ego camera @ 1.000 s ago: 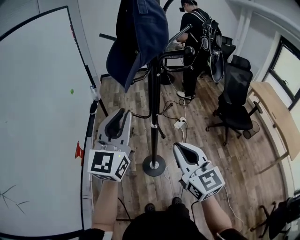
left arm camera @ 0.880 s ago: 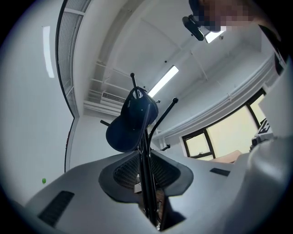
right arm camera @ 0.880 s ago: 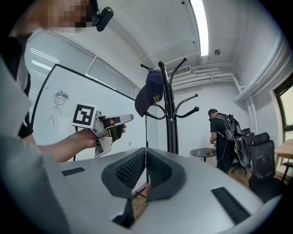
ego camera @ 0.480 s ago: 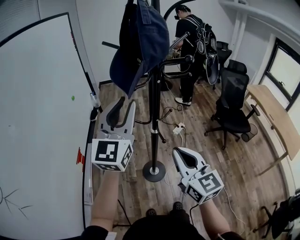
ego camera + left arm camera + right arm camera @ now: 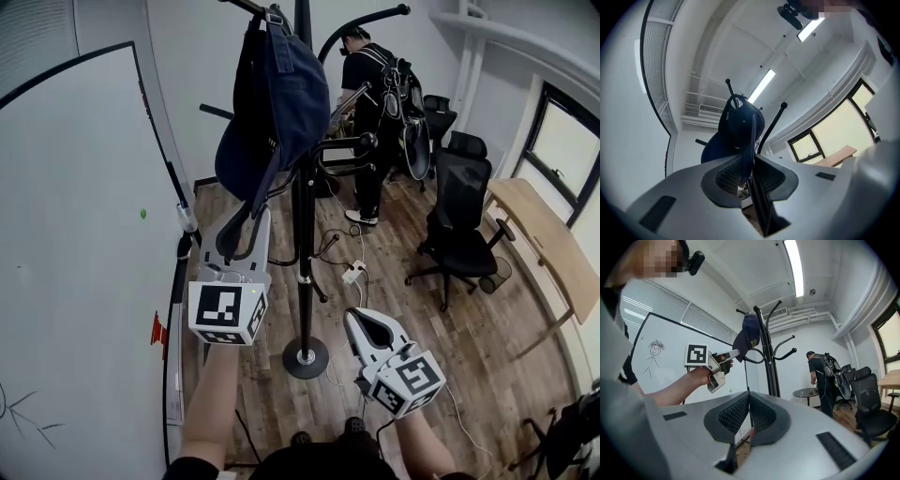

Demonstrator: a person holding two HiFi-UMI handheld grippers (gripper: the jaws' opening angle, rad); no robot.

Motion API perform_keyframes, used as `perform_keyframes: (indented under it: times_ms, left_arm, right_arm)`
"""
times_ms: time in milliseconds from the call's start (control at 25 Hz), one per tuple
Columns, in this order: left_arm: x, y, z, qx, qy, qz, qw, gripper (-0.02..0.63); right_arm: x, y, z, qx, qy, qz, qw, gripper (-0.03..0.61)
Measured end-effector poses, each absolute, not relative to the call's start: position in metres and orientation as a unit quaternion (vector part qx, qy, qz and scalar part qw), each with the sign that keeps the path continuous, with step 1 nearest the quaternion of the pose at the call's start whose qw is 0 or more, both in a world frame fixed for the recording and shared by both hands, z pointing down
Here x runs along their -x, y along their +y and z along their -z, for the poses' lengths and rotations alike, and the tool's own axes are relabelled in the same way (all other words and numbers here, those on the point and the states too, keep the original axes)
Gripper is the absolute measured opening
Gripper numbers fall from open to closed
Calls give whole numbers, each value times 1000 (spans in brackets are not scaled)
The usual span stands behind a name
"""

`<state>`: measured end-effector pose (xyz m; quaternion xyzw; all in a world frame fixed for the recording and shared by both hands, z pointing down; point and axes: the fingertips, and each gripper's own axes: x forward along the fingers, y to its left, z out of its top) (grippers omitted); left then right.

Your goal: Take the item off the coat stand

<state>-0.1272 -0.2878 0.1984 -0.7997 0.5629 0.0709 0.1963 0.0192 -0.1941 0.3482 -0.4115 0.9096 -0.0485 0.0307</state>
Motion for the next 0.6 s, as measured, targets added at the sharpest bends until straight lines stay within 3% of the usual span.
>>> perform_keyframes:
  times_ms: [160, 600]
  left_arm:
    - [127, -290, -198, 795, 568, -68, 200, 58]
    - [118, -281, -197, 794, 559, -37, 237, 37]
  right_arm:
    - [-22, -195, -351, 415, 908, 56, 29, 31]
    - [-16, -197, -352, 408, 911, 56, 31, 31]
